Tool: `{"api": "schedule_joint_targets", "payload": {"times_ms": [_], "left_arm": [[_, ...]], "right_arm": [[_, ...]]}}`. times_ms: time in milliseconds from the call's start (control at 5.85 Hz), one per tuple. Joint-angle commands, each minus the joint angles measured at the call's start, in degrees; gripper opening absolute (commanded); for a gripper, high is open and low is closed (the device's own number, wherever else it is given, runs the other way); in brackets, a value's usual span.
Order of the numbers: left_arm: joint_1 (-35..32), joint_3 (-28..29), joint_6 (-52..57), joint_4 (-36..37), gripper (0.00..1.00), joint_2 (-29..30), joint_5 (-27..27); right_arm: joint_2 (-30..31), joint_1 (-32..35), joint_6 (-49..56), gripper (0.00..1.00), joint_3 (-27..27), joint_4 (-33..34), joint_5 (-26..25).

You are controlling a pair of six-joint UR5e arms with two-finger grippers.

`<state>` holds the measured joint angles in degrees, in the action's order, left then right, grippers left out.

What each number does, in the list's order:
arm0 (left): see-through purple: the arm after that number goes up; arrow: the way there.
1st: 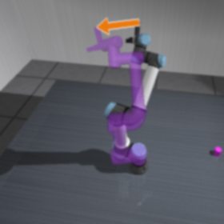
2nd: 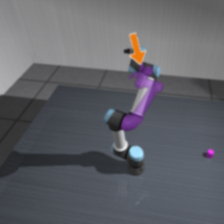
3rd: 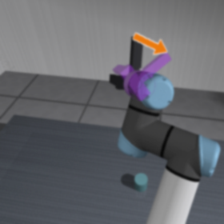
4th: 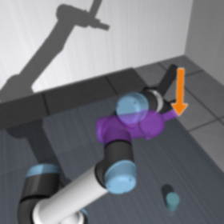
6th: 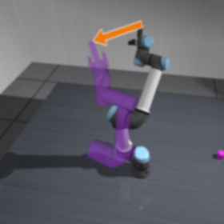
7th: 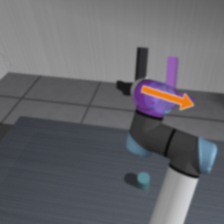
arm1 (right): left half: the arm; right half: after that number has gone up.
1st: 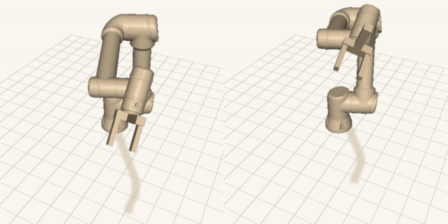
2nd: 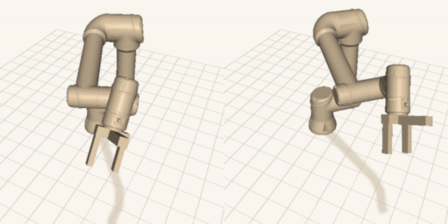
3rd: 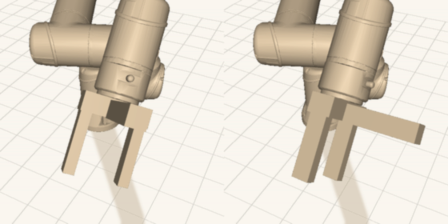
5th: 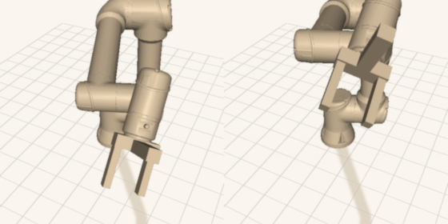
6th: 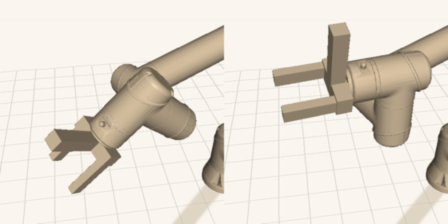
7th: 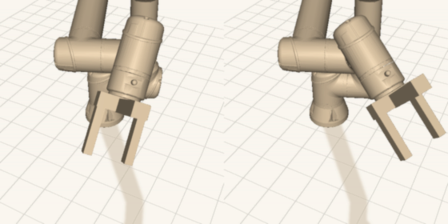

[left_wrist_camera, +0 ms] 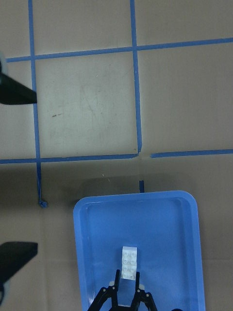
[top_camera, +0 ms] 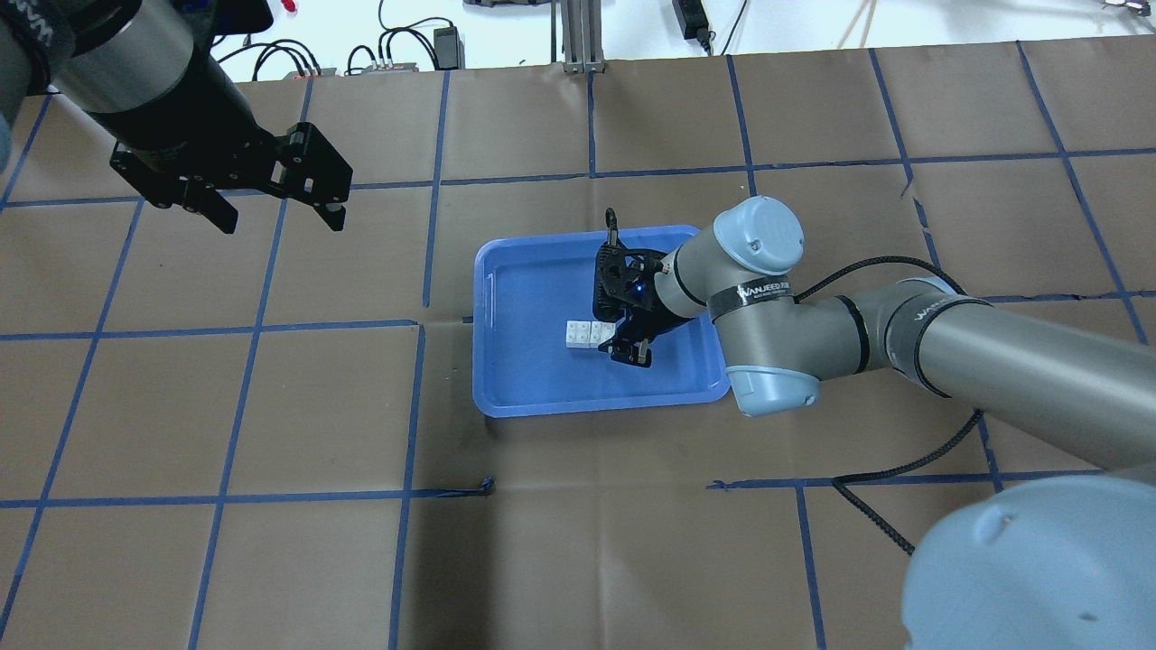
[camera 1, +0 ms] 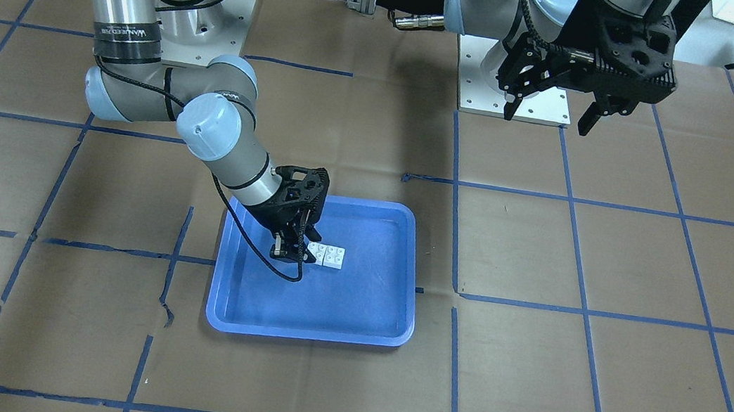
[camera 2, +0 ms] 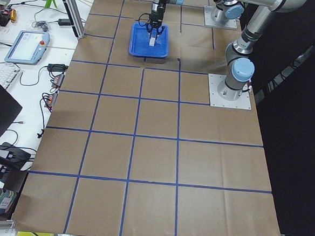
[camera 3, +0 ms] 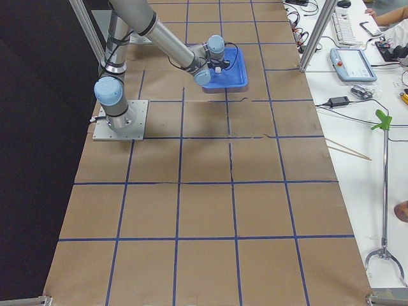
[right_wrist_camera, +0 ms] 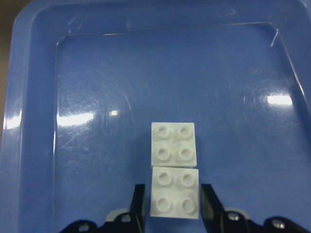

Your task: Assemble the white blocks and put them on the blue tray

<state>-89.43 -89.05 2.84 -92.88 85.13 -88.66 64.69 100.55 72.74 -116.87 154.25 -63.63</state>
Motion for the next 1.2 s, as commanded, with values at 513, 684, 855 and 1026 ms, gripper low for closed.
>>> {"api": "schedule_joint_targets", "payload": {"times_ms": [513,684,855,1026], "left_arm": [[-0.1,0.0,0.0,0.1,0.99,-0.1,0.3],[-0.1,0.2,0.1,0.0,0.99,-0.1,0.3],[-0.2,0.0,0.1,0.1,0.99,-0.1,0.3],[-0.4,-0.2,0.1,0.2,0.99,-0.1,0.2]], "right_arm": [[8.6,-1.3,-8.0,1.0,5.0,-15.8,-1.2],[11.5,-2.0,-13.7,1.0,8.3,-25.1,-6.2],[13.8,-3.3,-20.0,1.0,10.8,-30.5,-9.9],[16.3,-4.6,-27.6,1.0,13.3,-33.9,-13.5]]}}
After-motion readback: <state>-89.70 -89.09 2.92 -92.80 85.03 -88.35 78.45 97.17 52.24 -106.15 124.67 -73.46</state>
